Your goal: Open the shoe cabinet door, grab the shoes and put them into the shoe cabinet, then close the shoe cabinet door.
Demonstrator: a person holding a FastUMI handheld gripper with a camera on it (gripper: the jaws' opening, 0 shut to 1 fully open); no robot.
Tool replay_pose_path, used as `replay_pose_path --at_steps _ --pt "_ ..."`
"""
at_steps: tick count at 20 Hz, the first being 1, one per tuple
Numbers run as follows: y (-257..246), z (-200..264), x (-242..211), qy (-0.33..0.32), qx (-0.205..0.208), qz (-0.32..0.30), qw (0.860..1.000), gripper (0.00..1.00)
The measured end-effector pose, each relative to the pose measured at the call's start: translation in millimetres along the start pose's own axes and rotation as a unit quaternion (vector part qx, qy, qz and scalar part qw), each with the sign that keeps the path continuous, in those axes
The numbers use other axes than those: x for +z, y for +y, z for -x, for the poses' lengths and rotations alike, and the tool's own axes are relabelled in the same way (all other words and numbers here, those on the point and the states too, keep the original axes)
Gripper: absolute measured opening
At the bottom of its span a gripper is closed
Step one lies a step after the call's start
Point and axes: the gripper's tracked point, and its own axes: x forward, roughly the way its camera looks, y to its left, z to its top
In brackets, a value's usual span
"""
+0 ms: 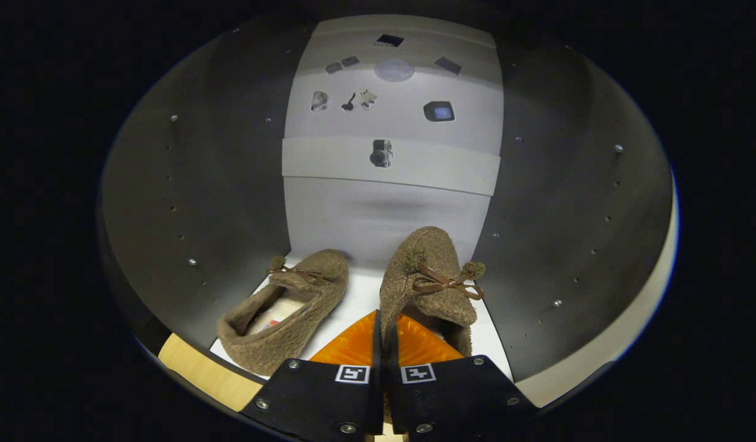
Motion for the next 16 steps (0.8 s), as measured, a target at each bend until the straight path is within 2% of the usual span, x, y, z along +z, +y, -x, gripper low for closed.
replay_pose_path --at_steps 7,13,16 --pt "8 -44 -14 0.04 0.003 -0.021 0.999 0.05" --pt "9 -42 -7 0.034 0.003 -0.047 0.998 0.22" --pt "10 -32 -5 0.031 0.004 -0.056 0.998 0.22"
